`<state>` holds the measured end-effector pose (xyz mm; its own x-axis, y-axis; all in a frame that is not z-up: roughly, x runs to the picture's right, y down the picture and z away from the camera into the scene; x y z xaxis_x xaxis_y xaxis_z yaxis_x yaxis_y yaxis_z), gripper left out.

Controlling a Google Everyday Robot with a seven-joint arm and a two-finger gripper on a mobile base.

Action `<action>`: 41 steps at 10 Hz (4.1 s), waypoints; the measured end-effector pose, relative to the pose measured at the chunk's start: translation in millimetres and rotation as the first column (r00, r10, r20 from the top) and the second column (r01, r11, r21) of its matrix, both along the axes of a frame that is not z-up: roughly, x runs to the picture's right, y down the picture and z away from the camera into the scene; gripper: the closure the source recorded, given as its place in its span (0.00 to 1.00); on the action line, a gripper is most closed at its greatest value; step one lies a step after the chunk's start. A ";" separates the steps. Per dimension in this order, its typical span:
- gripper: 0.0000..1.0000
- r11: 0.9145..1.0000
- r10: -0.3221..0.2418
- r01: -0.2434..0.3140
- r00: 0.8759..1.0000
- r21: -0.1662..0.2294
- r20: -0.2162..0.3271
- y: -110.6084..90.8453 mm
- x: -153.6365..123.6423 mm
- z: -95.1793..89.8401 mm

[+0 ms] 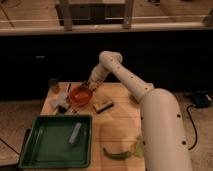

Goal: Place grapes in red bowl

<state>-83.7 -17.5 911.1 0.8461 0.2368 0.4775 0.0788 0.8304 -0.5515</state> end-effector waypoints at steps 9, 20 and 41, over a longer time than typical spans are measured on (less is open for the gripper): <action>0.20 0.999 -0.033 0.034 0.999 -0.026 0.029 1.4 -4.5 5.0; 0.20 0.999 -0.054 0.054 0.998 0.006 0.008 5.0 -11.9 0.7; 0.20 0.999 -0.053 0.053 0.999 0.006 0.007 4.8 -10.6 0.9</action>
